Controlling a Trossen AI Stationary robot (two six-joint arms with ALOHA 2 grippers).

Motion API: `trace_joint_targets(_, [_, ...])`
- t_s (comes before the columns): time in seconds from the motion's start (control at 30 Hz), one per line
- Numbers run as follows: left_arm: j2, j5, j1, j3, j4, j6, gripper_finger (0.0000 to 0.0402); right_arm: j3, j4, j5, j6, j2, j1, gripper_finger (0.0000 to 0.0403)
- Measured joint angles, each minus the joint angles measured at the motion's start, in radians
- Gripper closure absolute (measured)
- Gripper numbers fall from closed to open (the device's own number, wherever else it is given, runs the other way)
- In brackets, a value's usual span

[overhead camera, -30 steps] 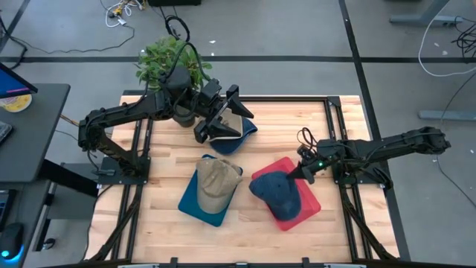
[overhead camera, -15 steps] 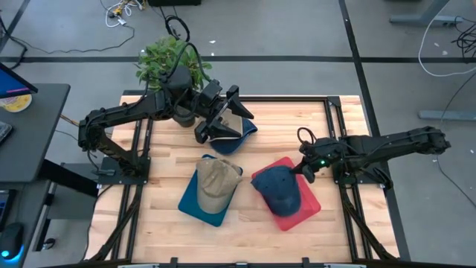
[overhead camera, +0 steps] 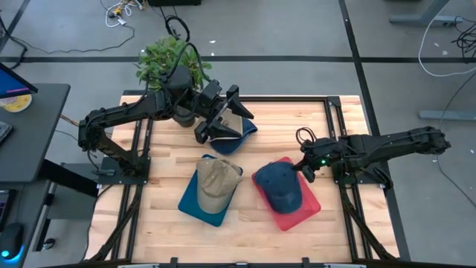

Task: Pick & Place hat
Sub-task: Put the blue cap into the pink bin

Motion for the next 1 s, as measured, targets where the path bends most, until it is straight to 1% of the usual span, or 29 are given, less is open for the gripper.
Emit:
trace_joint_targets(0.13, [0.0, 0.0, 0.0, 0.0, 0.0, 0.0, 0.0083, 0.0, 0.011, -0.008, -0.011, 0.0, 0.0, 0.0403])
trace_joint_targets(0.23, [0.0, 0.0, 0.0, 0.0, 0.0, 0.0, 0.0083, 0.0, 0.011, -0.054, -0.003, 0.0, 0.0, 0.04])
trace_joint_targets(0.3, [0.0, 0.0, 0.0, 0.0, 0.0, -0.001, 0.0083, 0.0, 0.011, -0.091, 0.023, 0.0, 0.0, 0.0386])
trace_joint_targets(0.4, [0.0, 0.0, 0.0, 0.0, 0.0, -0.003, 0.0083, 0.0, 0.017, -0.146, 0.061, 0.0, 0.0, 0.0342])
trace_joint_targets(0.67, [0.0, 0.0, 0.0, 0.0, 0.0, -0.005, 0.0083, 0.0, 0.029, -0.203, 0.168, 0.0, 0.0, 0.0169])
trace_joint_targets(0.77, [0.0, 0.0, 0.0, 0.0, 0.0, -0.005, 0.0083, 0.013, 0.037, -0.209, 0.189, 0.001, 0.0, 0.0118])
trace_joint_targets(0.87, [0.0, 0.0, 0.0, 0.0, 0.0, -0.005, 0.0083, 0.061, 0.03, -0.152, 0.173, 0.001, 0.0, 0.0092])
trace_joint_targets(1.0, [0.0, 0.0, 0.0, 0.0, -0.002, -0.005, 0.0083, 0.159, -0.034, -0.019, 0.116, 0.001, -0.016, 0.0092])
